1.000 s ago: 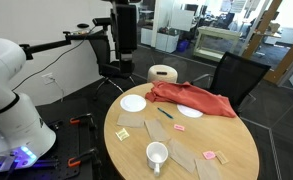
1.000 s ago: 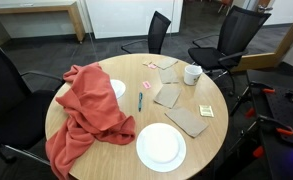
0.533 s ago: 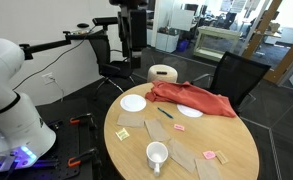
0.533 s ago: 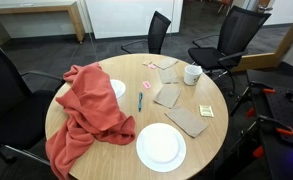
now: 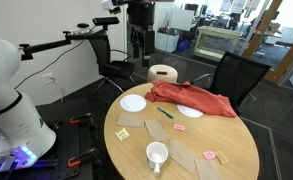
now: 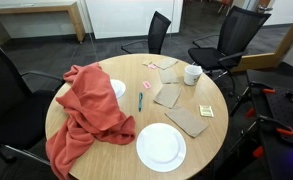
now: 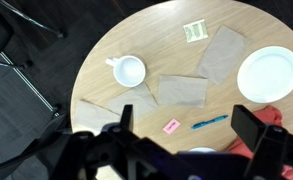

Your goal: Put the green pen in the white mug

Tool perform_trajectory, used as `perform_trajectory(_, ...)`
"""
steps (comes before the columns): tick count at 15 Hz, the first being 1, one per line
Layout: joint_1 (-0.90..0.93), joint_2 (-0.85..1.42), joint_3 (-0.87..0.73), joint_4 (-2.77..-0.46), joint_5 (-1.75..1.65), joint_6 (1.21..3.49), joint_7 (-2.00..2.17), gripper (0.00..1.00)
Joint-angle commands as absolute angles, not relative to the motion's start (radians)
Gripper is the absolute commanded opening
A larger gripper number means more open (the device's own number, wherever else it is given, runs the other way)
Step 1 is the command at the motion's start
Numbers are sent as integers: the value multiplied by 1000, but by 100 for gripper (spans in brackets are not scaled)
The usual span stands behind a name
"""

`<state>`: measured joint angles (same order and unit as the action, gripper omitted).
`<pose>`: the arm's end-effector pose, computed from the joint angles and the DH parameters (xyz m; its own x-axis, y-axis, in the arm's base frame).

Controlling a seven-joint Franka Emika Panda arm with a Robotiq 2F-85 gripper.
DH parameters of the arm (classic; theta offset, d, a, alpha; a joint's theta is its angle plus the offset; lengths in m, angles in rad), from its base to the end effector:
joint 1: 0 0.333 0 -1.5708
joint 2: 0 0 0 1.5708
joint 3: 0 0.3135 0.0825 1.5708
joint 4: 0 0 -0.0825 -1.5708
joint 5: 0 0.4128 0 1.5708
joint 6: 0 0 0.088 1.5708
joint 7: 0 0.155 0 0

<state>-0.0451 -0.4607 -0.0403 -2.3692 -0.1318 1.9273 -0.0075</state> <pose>0.4398 -0.0528 0.4388 0.9995 -0.0281 0.0156 -0.0296 -0.9939 0.1063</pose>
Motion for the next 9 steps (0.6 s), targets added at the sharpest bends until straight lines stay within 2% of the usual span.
perform_trajectory(1,-23,-364,-4,-2342,-56,1979,93,100)
perform_trajectory(9,9,-152,65,-2325,123,2205,363,100)
